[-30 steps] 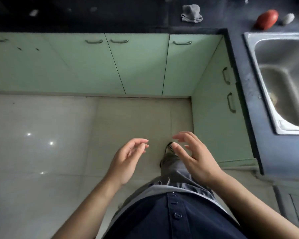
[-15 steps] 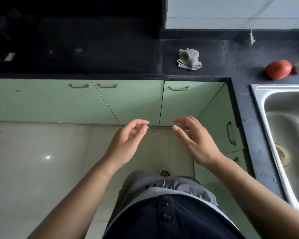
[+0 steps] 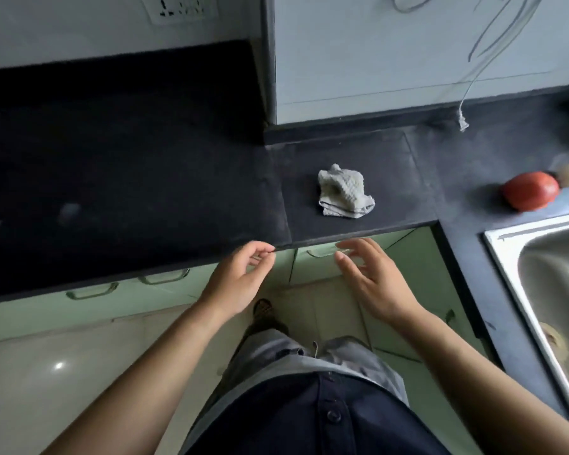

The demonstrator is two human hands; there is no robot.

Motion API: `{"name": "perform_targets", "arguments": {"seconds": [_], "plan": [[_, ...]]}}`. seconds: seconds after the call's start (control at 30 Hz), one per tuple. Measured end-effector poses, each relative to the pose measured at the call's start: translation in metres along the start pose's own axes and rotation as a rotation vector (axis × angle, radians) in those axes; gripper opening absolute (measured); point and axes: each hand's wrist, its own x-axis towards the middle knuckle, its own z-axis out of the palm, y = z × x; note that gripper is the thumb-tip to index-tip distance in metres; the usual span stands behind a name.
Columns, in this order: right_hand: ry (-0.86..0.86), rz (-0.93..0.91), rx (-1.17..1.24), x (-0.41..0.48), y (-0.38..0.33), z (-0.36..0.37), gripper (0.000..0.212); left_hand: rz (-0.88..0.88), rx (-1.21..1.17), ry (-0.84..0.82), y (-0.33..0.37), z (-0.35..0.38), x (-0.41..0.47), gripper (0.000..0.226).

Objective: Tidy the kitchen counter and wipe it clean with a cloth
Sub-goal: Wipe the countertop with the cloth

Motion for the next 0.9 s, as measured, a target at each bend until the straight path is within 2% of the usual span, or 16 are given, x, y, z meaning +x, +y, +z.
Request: {"name": "perform_targets", "arguments": {"seconds": [0.13,0.23,0.37,0.53,0.63,0.77,0.9], "plan": [[0.111,0.014,-0.101,0.076,0.001,-0.001,0.031,0.080,0.324,-0.015,-0.011,-0.030,0.081,0.026],[0.165,0.092,-0.201,0.118,0.012,0.001,0.040,0.097,0.607,-0.008,-0.020,-0.040,0.116,0.041],[0.074,0.129,-0.388,0.155,0.023,-0.001,0.051,0.092,0.795,0.022,-0.029,-0.038,0.134,0.053],[-0.018,0.078,-0.458,0.181,0.035,0.004,0.056,0.001,0.846,-0.074,-0.044,-0.026,0.131,0.063],[0.007,0.086,-0.461,0.188,0.045,0.008,0.057,0.003,0.832,-0.068,-0.047,-0.024,0.129,0.064],[0.016,-0.051,-0.561,0.186,0.054,0.015,0.052,-0.005,0.812,-0.041,-0.047,-0.026,0.129,0.063],[-0.055,-0.137,-0.635,0.178,0.061,0.015,0.059,-0.020,0.847,-0.050,-0.048,-0.023,0.128,0.063]]}}
